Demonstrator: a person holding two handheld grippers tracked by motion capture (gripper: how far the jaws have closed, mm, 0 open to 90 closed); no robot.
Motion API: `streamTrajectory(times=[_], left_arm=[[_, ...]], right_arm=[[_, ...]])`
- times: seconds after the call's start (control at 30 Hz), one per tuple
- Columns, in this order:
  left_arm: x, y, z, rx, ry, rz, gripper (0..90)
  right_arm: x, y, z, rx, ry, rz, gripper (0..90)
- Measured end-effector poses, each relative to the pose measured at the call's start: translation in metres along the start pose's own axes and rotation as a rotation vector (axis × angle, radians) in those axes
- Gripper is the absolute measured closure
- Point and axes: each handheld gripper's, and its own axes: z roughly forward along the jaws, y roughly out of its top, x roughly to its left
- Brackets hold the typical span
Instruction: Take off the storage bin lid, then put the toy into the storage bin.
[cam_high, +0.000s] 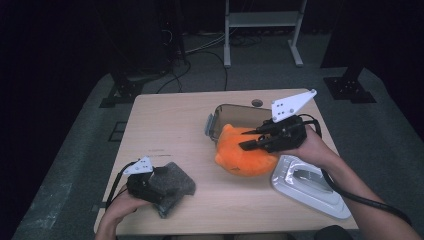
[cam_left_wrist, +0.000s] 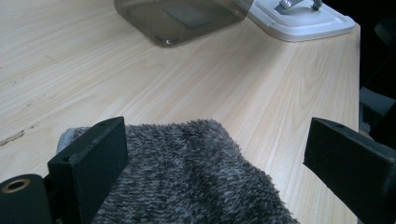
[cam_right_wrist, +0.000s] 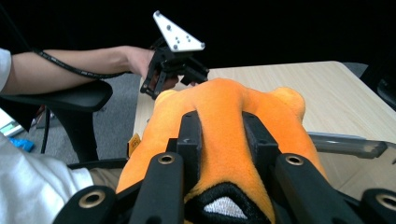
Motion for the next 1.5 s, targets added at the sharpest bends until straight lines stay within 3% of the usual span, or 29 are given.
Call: streamTrajectory(times=[0.27, 0.83, 1.5], left_arm=[[0.000, 0.000, 0.001, 0.008, -0.001, 0.006, 5.4], [0.001, -0.001, 0.001, -0.001, -0.008, -0.005, 5.4], [0.001, -0.002, 0.001, 0.000, -0.012, -0.006, 5.4]], right_arm=[[-0.008, 0.002, -0.005, -0.012, -0.015, 0.014, 71.4], [-0.045, 0.012, -0.019, -0.019, -0.071, 0.034, 71.4], [-0.095, 0.004, 0.004, 0.038, -0.121, 0.062, 71.3]])
